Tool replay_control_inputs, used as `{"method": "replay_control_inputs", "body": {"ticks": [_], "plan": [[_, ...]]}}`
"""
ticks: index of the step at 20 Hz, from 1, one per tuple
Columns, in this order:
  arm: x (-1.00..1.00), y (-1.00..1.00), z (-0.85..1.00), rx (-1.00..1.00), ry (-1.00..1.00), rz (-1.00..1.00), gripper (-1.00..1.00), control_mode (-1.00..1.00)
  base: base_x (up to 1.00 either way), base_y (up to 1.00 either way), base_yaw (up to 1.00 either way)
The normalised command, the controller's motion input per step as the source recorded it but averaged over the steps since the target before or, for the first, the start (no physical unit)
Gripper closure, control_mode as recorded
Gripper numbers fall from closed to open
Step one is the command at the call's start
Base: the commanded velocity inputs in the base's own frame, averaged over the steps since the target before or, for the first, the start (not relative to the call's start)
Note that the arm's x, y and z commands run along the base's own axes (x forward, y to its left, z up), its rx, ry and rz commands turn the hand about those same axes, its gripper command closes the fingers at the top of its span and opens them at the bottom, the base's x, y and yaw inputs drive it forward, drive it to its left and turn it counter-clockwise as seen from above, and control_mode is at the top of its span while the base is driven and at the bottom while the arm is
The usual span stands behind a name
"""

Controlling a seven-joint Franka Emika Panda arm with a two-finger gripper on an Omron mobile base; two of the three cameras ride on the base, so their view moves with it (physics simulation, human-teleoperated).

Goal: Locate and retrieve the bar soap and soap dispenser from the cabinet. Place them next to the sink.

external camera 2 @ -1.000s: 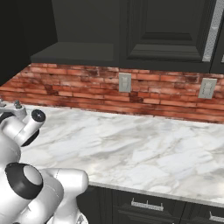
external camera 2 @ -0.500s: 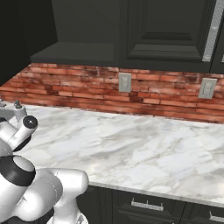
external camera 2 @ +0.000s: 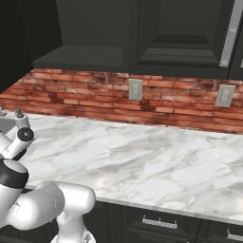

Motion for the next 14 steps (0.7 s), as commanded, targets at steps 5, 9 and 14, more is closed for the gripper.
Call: {"method": "replay_control_inputs", "body": {"ticks": [5, 9, 14], "plan": [[0.16, 0.20, -0.07, 0.00, 0.00, -0.03, 1.00, -1.00, 0.00, 0.00, 0.00], [0.02, 0.30, -0.20, 0.00, 0.00, 0.00, 1.00, -1.00, 0.00, 0.00, 0.00], [0.04, 0.29, -0.16, 0.00, 0.00, 0.00, 1.00, -1.00, 0.00, 0.00, 0.00]]}}
